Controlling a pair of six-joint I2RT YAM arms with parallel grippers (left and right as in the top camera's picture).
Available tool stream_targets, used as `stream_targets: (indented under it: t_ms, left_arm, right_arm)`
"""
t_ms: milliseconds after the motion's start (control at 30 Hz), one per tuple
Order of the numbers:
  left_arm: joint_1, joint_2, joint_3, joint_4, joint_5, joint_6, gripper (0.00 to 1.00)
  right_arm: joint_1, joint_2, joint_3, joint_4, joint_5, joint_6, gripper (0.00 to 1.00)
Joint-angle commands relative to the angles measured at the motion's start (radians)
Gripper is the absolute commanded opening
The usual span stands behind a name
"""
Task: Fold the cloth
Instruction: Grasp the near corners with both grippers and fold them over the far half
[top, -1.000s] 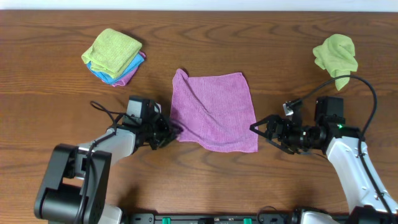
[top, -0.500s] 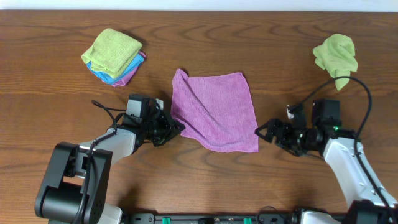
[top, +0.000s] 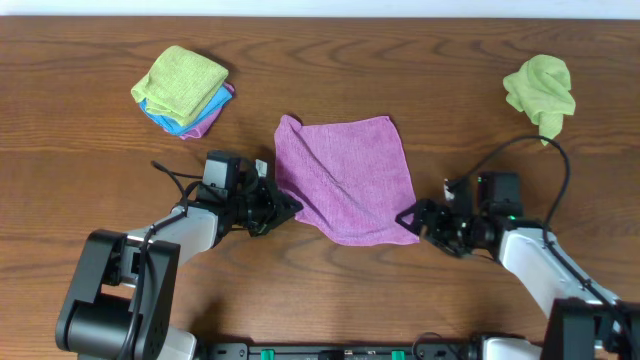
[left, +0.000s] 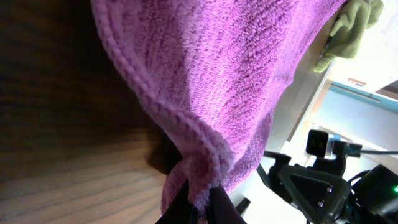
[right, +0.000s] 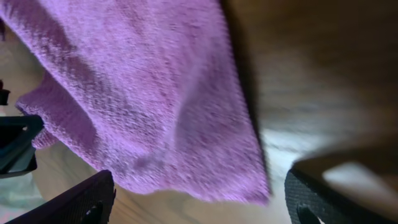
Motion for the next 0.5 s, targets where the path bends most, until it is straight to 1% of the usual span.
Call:
stream_targets:
  t_ms: [0,67,133,167,200,267,333,467]
  left_arm:
    - [-0.001,-0.018,0.001,0.001,0.034,0.004,0.06]
    - [-0.001,-0.019,0.002,0.002,0.038,0.004,0.06]
    - [-0.001,-0.022,0.007,0.001,0.055,0.005,0.06]
    - [-0.001,-0.031,0.016,0.000,0.065,0.009,0.06]
    - [-0.001,-0.045,0.025,0.000,0.076,0.017,0.06]
    - [-0.001,-0.074,0.039,-0.010,0.079,0.035,0.06]
    - [0.006,-0.107,0.053,-0.058,0.077,0.077,0.06]
    - [0.057,-0.174,0.070,-0.270,0.071,0.185,0.06]
  right_arm:
    - [0.056,0.039,-0.013,0.038,0.018,0.068,0.83]
    - [0.081,0.054,-0.013,0.061,0.018,0.089,0.63]
    - [0.099,0.056,-0.013,0.083,-0.009,0.090,0.32]
    - [0.104,0.053,-0.012,0.095,-0.037,0.090,0.13]
    - [0.104,0.050,-0.010,0.101,-0.064,0.090,0.01]
    - [0.104,0.038,-0.003,0.098,-0.089,0.089,0.01]
    - [0.104,0.015,0.001,0.087,-0.108,0.089,0.01]
    - [0.104,-0.073,0.003,0.032,-0.113,0.090,0.01]
